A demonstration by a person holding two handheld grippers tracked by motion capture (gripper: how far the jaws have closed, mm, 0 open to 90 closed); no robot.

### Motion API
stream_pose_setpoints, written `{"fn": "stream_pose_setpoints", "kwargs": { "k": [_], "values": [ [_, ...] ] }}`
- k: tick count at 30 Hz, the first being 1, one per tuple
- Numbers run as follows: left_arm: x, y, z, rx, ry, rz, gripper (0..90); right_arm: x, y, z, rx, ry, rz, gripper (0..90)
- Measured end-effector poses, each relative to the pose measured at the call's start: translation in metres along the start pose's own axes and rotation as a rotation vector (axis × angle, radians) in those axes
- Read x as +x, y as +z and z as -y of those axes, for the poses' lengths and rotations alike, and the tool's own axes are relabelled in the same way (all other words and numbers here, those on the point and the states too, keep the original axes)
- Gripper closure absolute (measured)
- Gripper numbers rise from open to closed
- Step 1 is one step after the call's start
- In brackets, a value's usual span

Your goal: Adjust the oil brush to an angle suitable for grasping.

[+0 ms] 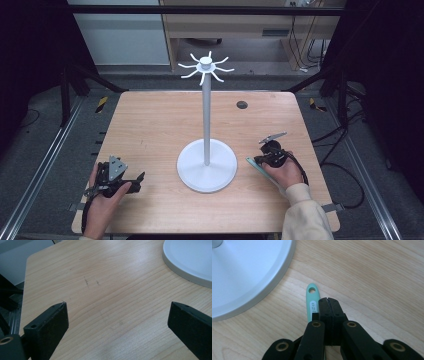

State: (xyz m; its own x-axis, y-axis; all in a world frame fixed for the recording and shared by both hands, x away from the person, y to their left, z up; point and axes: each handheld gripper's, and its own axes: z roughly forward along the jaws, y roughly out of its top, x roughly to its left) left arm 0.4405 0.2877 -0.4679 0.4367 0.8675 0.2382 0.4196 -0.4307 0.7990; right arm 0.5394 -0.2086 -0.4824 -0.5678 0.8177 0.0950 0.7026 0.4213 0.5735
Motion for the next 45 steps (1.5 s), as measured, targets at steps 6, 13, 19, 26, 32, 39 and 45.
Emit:
{"fn": "stream_pose_setpoints", "kwargs": {
  "k": [6, 13, 19, 26, 32, 39, 45],
  "values": [
    [-0.001, 0.001, 0.000, 0.006, 0.003, -0.001, 2.8, 0.010, 0.000, 0.000, 0.021, -0.047, -0.038, 90.0],
    [-0.001, 0.001, 0.000, 0.006, 0.002, -0.001, 2.8, 0.019, 0.000, 0.000, 0.033, -0.094, -0.046, 90.0],
    [-0.002, 0.001, 0.000, 0.006, 0.004, 0.002, 2.8, 0.021, -0.001, 0.000, 0.040, -0.095, -0.034, 90.0],
    [-0.001, 0.001, 0.000, 0.004, 0.004, 0.003, 2.8, 0.023, -0.018, 0.004, 0.024, -0.129, 0.030, 90.0],
    [-0.003, 0.002, -0.003, 0.004, 0.011, 0.005, 2.8, 0.024, -0.029, 0.011, 0.037, -0.158, 0.062, 90.0],
    [-0.003, 0.004, -0.004, 0.003, 0.013, 0.008, 2.8, 0.026, -0.041, 0.021, 0.062, -0.179, 0.092, 90.0],
    [-0.003, 0.003, -0.004, -0.002, 0.010, 0.008, 2.8, 0.024, -0.051, 0.028, 0.077, -0.177, 0.097, 89.0]
  ]
}}
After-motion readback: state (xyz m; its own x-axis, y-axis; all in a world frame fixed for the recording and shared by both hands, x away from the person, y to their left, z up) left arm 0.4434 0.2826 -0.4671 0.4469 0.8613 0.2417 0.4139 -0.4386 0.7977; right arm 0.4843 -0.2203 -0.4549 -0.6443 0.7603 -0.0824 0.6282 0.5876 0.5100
